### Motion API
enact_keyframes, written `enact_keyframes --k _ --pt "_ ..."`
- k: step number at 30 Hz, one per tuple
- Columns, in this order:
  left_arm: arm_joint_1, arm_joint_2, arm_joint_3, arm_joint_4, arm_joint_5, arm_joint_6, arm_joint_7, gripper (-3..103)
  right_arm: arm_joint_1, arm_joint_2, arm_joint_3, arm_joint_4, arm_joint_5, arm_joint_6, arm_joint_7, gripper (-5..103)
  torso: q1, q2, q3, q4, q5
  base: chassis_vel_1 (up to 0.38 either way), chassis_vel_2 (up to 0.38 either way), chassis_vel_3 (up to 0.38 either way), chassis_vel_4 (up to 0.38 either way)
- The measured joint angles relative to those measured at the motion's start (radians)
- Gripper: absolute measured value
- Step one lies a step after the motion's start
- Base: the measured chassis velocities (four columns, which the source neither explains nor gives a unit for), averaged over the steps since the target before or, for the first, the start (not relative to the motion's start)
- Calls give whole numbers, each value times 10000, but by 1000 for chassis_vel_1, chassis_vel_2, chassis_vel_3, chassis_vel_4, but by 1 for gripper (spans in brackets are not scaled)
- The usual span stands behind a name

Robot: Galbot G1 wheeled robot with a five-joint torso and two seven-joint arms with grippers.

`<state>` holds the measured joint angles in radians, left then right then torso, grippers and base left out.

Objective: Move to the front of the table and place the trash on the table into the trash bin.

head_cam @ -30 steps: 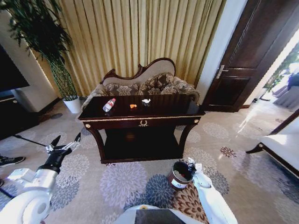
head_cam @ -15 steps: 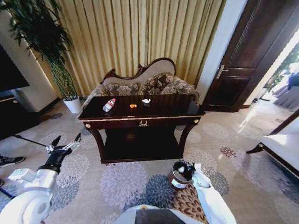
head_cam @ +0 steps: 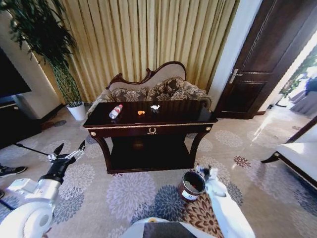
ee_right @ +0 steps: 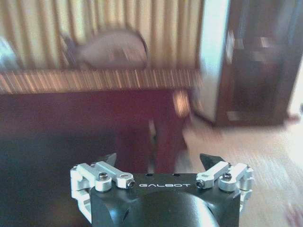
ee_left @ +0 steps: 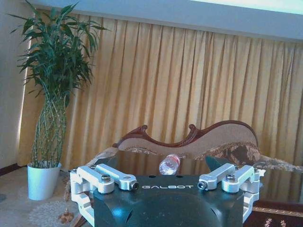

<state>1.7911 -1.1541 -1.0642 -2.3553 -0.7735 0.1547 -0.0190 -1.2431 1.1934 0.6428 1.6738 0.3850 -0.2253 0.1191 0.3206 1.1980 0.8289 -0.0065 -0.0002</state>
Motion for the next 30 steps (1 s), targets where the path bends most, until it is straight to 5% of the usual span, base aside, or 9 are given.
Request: enact_keyframes --k 3,9,30 --pt "-40 -9 2 -139 -17 0 -87 100 -105 -746 103 2808 1552 -915 0 100 0 1 -1 0 -2 0 0 0 0" --pt "-93 -1 -128 -392 -37 46 -266 100 -115 -1196 -89 4944 3198 -1650 -2 100 0 1 -1 1 2 0 0 0 0" --pt "-192 2 -157 -317 -22 76 -331 100 -670 -955 -278 5679 2631 -1562 -3 100 0 1 0 0 2 0 0 0 0"
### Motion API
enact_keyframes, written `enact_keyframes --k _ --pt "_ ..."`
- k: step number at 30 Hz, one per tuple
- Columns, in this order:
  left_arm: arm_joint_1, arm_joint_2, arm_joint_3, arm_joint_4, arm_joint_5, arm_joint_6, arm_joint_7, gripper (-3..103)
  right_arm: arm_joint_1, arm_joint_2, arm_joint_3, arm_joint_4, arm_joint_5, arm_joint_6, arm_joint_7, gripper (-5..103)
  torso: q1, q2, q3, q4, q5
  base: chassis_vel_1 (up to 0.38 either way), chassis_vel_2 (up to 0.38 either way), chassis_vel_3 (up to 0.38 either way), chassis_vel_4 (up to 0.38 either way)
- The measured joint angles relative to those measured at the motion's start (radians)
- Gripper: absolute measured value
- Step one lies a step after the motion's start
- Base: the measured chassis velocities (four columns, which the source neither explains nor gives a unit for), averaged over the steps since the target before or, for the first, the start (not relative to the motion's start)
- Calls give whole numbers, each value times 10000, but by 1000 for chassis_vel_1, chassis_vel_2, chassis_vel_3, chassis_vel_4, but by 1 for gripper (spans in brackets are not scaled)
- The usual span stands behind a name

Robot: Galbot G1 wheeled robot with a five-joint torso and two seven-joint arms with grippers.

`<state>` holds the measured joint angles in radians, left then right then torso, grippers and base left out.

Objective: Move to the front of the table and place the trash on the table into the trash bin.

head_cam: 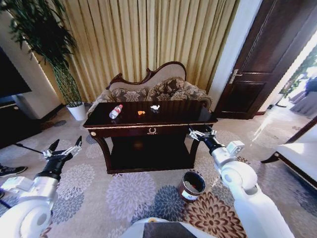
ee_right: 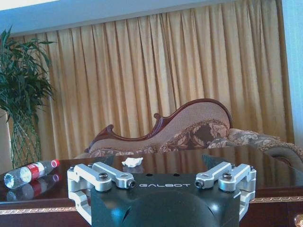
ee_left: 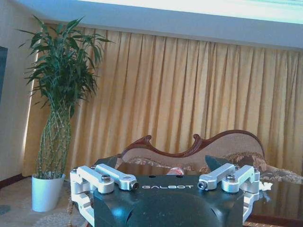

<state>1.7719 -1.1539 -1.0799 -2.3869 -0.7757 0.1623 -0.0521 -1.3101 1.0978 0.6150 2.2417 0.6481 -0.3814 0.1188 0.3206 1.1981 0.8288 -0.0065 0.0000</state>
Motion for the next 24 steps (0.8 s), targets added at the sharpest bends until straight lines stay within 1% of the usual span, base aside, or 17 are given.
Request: enact_keyframes --k 11,24 --pt "13 -59 43 92 -4 -13 56 100 -149 103 -90 -42 -273 84 0 100 0 0 0 0 0 -32 44 34 -37" --pt "38 -147 67 138 31 -35 117 100 -262 153 -89 0 -408 92 0 100 1 0 0 0 0 -77 76 71 -67"
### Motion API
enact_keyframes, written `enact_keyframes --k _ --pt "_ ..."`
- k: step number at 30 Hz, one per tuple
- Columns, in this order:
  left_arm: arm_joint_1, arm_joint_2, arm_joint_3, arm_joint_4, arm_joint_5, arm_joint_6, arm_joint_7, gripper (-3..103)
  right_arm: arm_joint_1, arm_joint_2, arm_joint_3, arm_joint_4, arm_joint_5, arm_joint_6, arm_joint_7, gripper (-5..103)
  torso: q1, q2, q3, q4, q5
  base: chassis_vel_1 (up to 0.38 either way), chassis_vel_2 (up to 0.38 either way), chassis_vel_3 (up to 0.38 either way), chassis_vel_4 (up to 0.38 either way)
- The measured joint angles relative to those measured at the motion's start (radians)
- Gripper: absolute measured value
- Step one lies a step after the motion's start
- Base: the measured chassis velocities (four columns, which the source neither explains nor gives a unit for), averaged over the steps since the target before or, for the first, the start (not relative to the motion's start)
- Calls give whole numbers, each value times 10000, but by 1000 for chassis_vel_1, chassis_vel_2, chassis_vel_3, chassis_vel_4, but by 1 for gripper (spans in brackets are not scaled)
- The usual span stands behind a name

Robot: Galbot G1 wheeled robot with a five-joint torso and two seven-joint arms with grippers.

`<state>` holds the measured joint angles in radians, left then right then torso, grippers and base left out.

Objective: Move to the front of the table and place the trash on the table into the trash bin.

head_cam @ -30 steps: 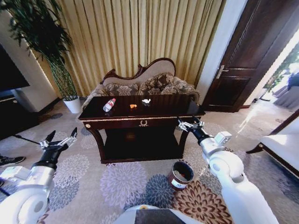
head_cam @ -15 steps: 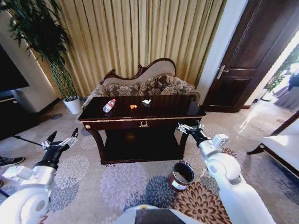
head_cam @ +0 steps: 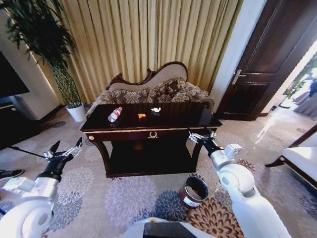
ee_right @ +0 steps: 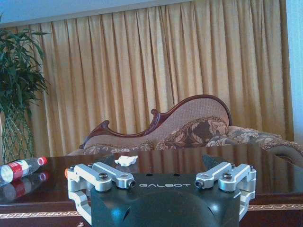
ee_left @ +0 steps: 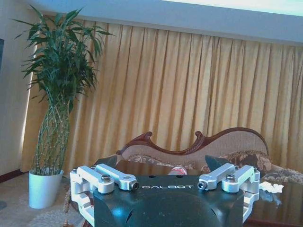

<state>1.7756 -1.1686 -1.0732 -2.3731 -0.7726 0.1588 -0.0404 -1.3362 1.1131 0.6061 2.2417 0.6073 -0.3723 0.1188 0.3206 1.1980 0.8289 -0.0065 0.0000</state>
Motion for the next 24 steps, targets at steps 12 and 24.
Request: enact_keyframes --k 12,24 --pt "6 -12 -9 93 10 -31 50 100 -70 62 -81 22 -150 1 0 100 0 0 0 1 0 -47 74 43 -72" --pt "24 -45 8 102 27 -64 101 100 -72 97 -94 -66 -166 0 0 100 0 0 0 0 -1 -25 104 26 -116"
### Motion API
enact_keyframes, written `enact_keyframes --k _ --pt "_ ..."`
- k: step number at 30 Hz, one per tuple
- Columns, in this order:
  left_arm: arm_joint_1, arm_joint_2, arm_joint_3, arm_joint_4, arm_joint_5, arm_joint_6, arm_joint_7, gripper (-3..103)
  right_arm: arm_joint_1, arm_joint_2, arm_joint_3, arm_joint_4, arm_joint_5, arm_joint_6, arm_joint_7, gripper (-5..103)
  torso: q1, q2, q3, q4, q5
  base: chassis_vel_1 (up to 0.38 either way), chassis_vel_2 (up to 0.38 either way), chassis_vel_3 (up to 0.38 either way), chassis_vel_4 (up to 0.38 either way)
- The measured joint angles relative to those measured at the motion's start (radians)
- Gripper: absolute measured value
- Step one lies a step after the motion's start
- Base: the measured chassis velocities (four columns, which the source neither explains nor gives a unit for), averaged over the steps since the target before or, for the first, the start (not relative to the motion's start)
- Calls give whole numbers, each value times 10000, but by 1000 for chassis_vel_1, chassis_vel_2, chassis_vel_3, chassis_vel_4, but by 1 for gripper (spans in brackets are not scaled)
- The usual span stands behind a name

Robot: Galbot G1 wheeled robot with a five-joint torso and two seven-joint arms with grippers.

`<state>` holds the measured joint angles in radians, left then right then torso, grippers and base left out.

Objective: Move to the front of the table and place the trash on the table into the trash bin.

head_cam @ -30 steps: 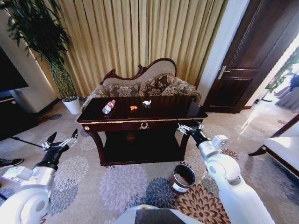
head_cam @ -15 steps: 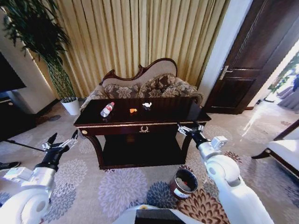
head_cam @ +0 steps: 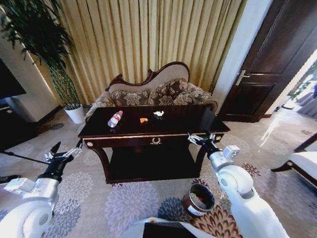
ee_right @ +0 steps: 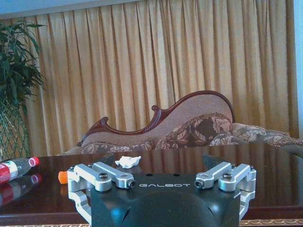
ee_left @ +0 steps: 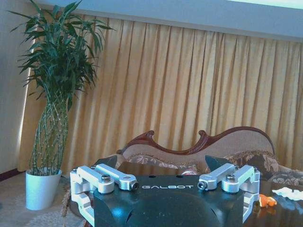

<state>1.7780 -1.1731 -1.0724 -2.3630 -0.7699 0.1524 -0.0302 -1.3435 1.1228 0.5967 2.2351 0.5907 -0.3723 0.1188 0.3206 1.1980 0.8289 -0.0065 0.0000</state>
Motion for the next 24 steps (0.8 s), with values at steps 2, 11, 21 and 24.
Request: enact_keyframes --k 2,11,21,24 --pt "9 0 -5 1 0 -12 9 100 6 0 -5 -14 3 -3 0 100 0 1 0 -1 0 -81 94 63 -92" --pt "100 -105 18 21 100 -164 163 100 -6 23 -39 -79 -20 -7 0 100 0 0 0 0 1 -117 102 110 -98" --pt "144 -150 16 13 147 -196 183 100 -70 -3 -107 114 -41 -40 0 100 3 -1 1 0 0 -120 109 118 -119" --pt "144 -147 -3 -4 147 -201 175 100 19 -66 -170 300 154 -215 0 100 5 -4 3 -1 1 -28 15 13 -28"
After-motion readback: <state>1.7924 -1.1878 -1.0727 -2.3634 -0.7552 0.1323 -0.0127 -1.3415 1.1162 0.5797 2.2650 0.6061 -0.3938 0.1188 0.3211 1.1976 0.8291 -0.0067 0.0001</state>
